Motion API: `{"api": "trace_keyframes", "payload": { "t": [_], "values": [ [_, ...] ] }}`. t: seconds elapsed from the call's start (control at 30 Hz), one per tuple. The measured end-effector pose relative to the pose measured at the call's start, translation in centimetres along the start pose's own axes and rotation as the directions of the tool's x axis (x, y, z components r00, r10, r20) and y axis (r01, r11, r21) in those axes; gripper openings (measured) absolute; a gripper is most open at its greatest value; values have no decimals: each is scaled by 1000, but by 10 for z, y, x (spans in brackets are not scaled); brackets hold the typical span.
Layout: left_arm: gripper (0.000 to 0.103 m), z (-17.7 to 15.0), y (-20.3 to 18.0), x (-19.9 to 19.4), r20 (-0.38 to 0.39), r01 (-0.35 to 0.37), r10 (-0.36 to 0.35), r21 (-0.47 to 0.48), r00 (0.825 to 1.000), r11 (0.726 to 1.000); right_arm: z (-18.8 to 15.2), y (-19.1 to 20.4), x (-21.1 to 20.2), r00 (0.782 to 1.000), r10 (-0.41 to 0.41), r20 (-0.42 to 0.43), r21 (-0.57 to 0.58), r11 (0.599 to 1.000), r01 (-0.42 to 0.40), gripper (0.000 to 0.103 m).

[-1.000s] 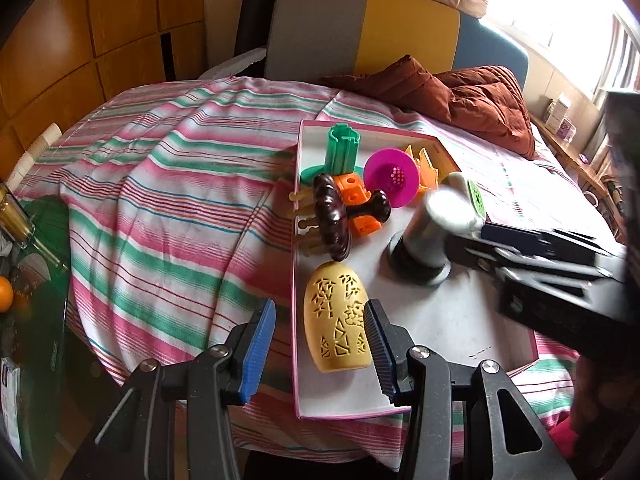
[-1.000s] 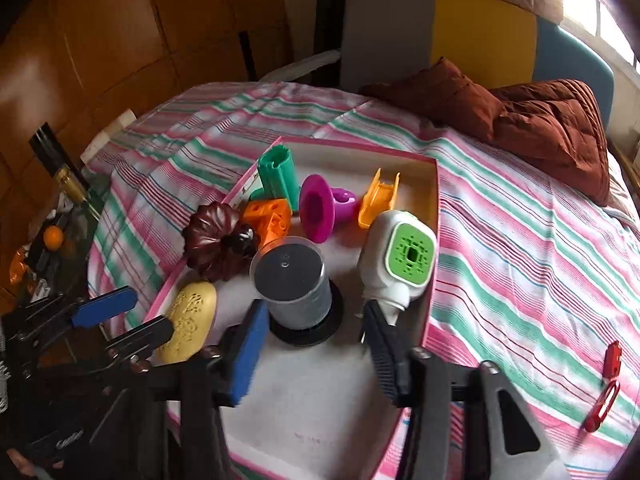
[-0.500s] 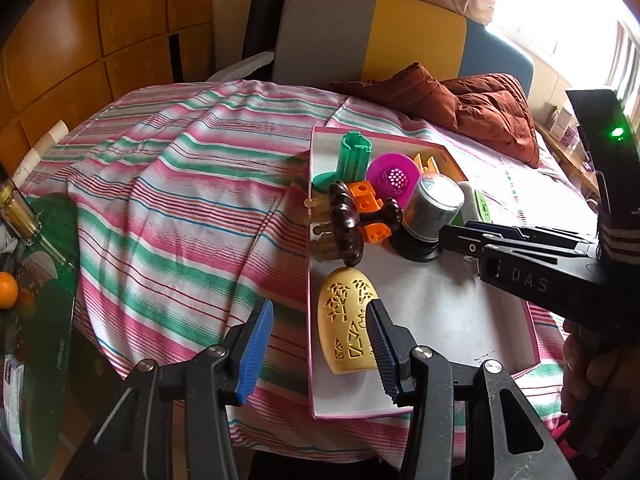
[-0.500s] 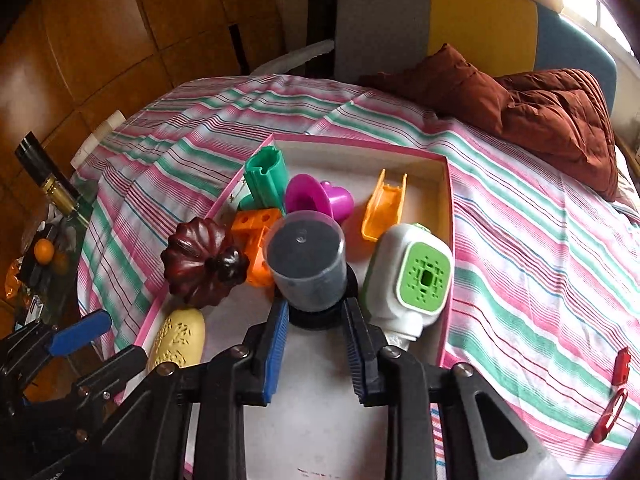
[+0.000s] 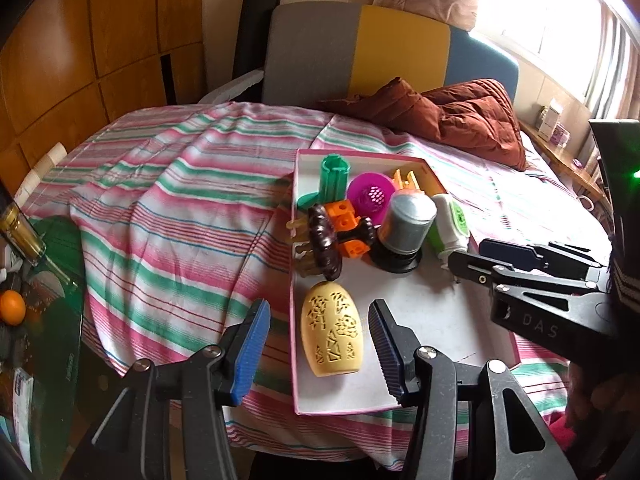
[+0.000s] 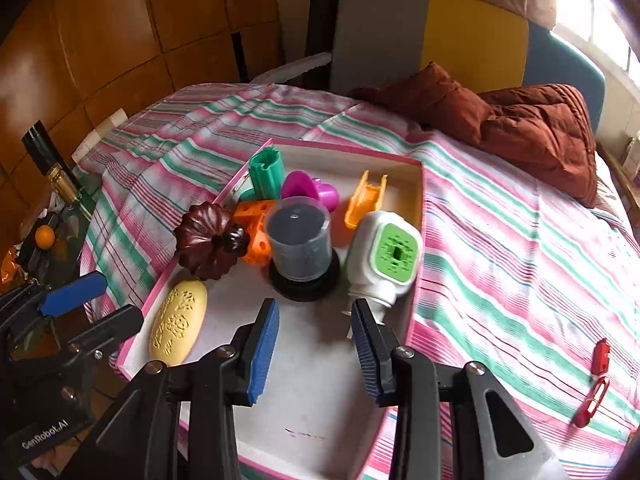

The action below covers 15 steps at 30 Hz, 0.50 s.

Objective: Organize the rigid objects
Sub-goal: 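Move the right gripper away from the tray toward the red pieces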

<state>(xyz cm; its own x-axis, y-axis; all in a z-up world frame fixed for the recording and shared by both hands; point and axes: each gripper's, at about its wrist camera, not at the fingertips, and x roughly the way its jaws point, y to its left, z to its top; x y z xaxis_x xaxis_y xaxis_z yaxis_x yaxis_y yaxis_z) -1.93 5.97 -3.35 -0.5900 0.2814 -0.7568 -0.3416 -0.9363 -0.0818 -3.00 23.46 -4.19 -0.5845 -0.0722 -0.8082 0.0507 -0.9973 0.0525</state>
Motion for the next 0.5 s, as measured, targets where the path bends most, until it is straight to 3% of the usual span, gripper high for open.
{"api": "trace_keyframes", "payload": {
  "t": [0.23,0.5],
  "values": [
    [52,2,-18,-4,8,28,-28,53,1000,998,0,-28,-20,998,-54,27,29,998,53,38],
    [52,3,-43,-2,-8,66,-65,113,998,991,-4,-92,-39,987,-159,24,120,981,155,38]
  ]
}}
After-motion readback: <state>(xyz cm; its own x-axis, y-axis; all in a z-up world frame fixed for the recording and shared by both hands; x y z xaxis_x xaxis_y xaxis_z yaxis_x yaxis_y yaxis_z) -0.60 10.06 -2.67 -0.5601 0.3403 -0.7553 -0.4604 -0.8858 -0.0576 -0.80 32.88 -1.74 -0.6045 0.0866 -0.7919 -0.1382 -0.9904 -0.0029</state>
